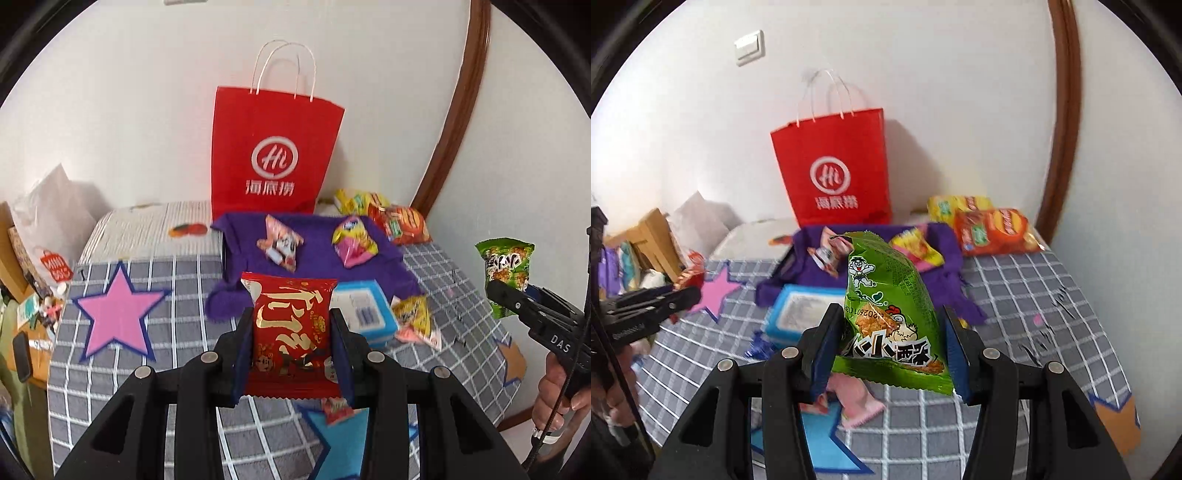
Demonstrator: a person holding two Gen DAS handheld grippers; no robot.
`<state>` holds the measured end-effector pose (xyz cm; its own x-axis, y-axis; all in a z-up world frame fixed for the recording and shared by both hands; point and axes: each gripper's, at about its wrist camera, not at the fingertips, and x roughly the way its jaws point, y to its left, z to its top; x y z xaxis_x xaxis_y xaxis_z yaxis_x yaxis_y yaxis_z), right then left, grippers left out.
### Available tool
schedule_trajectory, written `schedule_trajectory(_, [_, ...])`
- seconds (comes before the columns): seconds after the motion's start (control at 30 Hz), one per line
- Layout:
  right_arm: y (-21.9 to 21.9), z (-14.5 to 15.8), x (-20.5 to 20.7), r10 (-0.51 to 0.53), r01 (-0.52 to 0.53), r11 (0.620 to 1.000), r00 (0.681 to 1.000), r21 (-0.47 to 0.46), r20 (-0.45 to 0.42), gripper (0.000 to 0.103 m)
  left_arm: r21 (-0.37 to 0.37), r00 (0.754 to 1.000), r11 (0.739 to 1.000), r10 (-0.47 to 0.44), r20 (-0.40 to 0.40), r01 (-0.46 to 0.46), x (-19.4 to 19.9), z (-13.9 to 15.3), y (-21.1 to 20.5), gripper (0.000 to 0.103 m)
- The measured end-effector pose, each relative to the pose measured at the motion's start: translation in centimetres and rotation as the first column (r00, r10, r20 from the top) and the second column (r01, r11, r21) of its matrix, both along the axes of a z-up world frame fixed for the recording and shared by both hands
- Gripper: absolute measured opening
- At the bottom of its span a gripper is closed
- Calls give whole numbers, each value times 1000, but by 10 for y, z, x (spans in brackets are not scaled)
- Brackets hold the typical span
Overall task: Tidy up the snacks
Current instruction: 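Lift both held packets and carry them toward the purple cloth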
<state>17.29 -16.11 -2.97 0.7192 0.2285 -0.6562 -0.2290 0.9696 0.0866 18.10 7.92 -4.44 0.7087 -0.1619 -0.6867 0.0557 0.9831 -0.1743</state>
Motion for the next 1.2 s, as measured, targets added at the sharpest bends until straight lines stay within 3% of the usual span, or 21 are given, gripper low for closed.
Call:
schedule_trajectory(0.1, [3, 14, 19, 54, -53, 997, 998, 46, -14, 52, 6, 1000, 1000, 8, 9, -8, 14, 10, 1, 36])
schedule_trajectory(0.23, [9, 26, 44, 77, -77, 996, 997, 38, -9, 52, 16, 1000, 1000, 21, 19, -21, 38, 22, 1, 36])
schedule_trajectory(0.63, [8, 25, 135, 61, -59, 997, 998, 48, -32, 52, -31, 999, 999, 30, 17, -30, 113, 31, 2, 36])
schedule_trajectory(0.93, [11, 17, 184, 81, -78, 994, 996, 73, -43, 52, -31, 999, 998, 46, 7, -46, 155, 19, 4, 36])
schedule_trajectory(1.2, [19, -19, 219, 119, -114, 992, 988, 51, -102, 52, -39, 999, 998, 48, -23, -49, 192, -9, 1, 36])
